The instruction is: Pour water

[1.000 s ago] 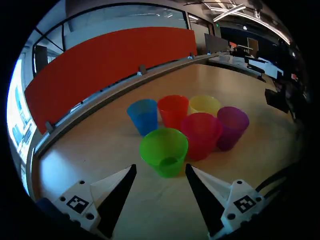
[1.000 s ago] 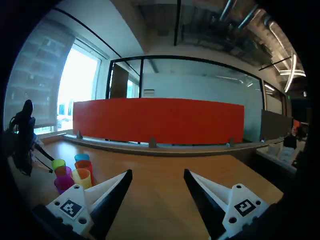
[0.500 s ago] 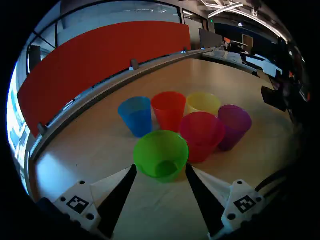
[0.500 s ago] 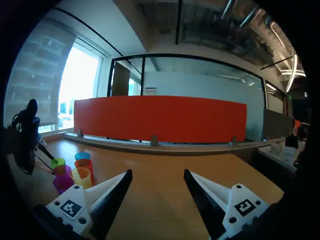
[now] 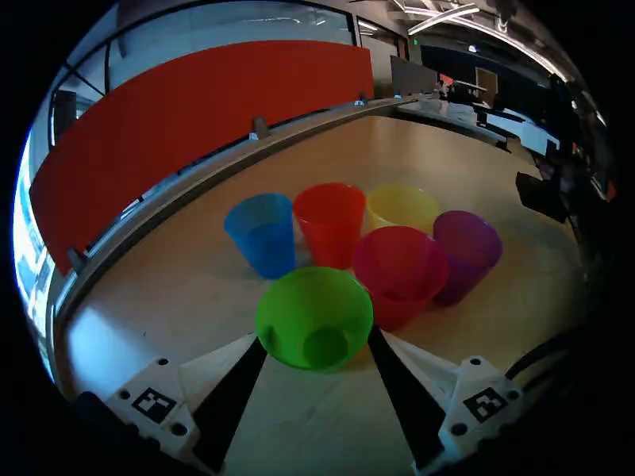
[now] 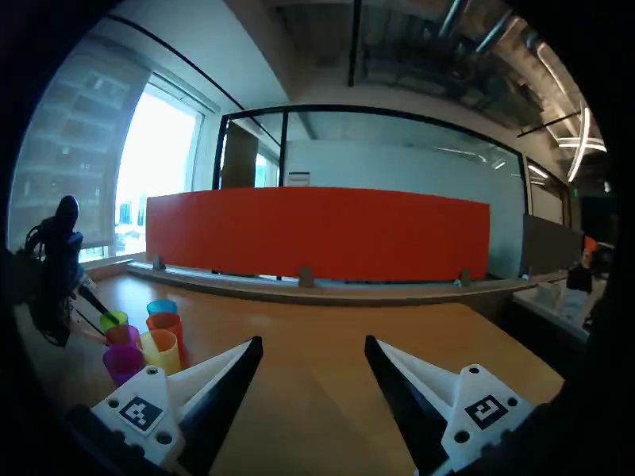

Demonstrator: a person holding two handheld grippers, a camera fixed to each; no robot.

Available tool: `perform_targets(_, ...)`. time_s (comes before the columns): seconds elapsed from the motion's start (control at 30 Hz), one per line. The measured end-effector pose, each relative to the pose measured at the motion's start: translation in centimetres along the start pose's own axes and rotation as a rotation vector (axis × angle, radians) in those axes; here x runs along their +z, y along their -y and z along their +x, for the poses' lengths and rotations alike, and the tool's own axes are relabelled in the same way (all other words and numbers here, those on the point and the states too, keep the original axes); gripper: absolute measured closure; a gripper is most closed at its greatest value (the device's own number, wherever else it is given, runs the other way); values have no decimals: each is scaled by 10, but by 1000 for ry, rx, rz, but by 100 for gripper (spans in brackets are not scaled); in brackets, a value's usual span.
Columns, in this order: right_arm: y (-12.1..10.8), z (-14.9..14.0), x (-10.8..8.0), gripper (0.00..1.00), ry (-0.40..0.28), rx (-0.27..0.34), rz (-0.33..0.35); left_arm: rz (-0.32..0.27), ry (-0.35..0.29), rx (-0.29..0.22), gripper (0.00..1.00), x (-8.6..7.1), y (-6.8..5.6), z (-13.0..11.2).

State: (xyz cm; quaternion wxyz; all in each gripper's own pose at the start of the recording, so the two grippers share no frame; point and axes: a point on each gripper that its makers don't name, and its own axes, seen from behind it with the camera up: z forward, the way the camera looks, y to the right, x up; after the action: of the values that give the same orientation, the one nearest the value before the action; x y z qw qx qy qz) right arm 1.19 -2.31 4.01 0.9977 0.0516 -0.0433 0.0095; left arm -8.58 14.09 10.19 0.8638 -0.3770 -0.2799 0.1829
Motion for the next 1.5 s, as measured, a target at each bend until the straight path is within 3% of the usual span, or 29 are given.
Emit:
perform_targets(0.37,2,-3,0,0,5,1,4,4,-11,-23,10,3,1,1)
perform_targets(0.67,2,-4,-2,0,3,6,3,12,-15,-1,14,3,1,0)
perform_targets(0.97,1,-4,-3,0,2,7,4,6,-15,-27,17,-1,0,4)
perform_targets(1.27,4,0,-5,0,-8,13,11,32,-35,-22,17,-14,3,15)
perform_targets(1.5,5,4,-8,0,-19,14,13,65,-102,-27,17,-39,-1,31)
